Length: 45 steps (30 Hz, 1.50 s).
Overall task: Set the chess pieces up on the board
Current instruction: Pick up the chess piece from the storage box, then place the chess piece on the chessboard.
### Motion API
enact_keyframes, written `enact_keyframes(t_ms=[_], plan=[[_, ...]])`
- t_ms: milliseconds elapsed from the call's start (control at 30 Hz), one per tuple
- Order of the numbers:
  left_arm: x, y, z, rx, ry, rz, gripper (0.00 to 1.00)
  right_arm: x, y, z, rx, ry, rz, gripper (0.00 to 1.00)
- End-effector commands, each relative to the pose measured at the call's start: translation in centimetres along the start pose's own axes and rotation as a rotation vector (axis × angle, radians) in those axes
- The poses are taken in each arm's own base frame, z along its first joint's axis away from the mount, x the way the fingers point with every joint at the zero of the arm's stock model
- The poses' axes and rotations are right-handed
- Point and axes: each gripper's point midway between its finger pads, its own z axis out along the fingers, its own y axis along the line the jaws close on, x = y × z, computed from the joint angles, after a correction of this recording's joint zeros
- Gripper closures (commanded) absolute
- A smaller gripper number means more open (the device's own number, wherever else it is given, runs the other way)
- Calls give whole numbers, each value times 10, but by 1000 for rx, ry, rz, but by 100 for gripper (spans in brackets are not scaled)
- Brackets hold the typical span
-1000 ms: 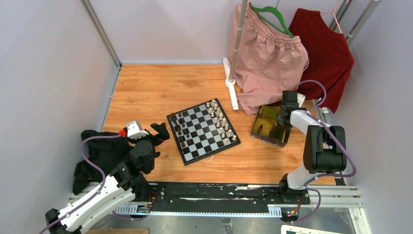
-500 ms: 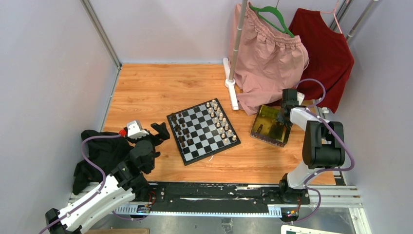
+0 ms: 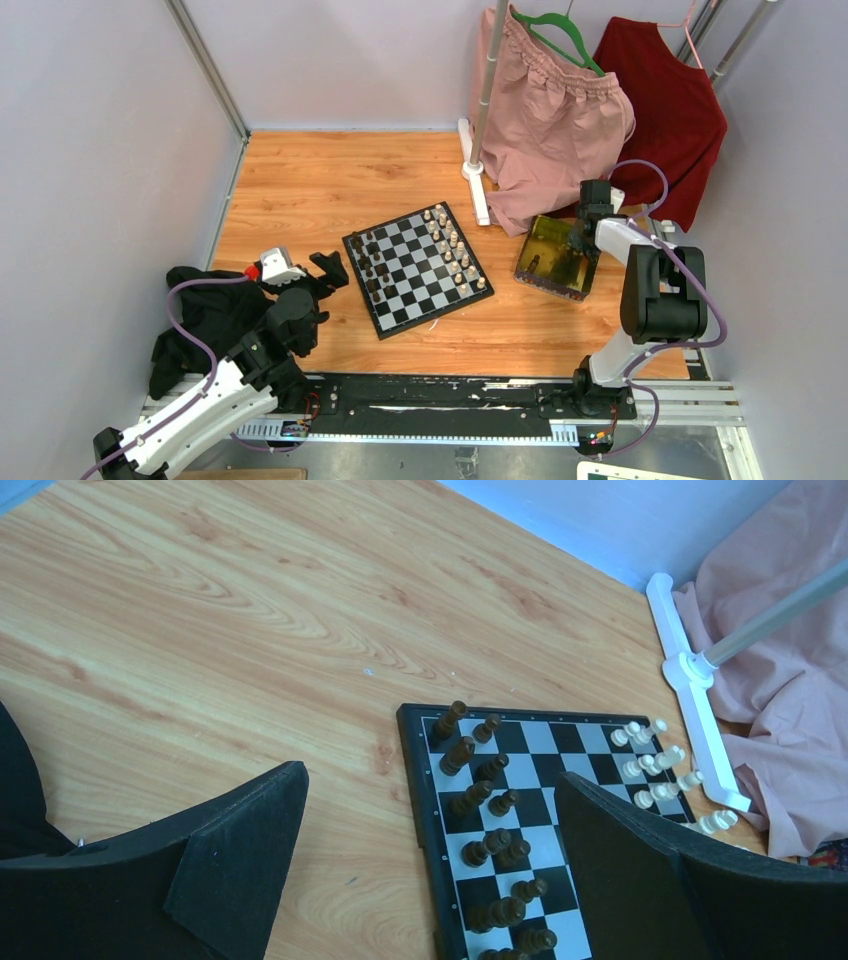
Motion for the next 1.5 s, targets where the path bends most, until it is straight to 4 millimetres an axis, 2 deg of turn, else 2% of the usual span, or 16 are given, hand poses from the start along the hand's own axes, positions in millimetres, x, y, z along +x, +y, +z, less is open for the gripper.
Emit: enact_keyframes(t_ms=[0,333,533,800,967,1200,1333,1467], plan=[[-4,2,0,-11,-21,-27,0,0,-3,-4,-6,2,23,100],[-6,4,-3,-10,-19,-35,0,3,3,-25,-85,-33,63,100],[-6,6,-4,-13,-19,-36,0,-2,15,-51,-134,-86,31,100],[-9,13,-6,-35,-24,-28,0,10,85,-121,-284,-186,-195,100],[-8,17,-7,-42,-23,-24,0,31,145,-168,-416,-244,-366,100],[-8,21,-9,-51,-25,-23,0,94,230,-224,-583,-262,-657,100],[-11,23,-10,-55,-29,-26,0,137,270,-241,-638,-255,-809,100],[-13,26,-12,-59,-32,-28,0,177,299,-248,-669,-235,-926,100]])
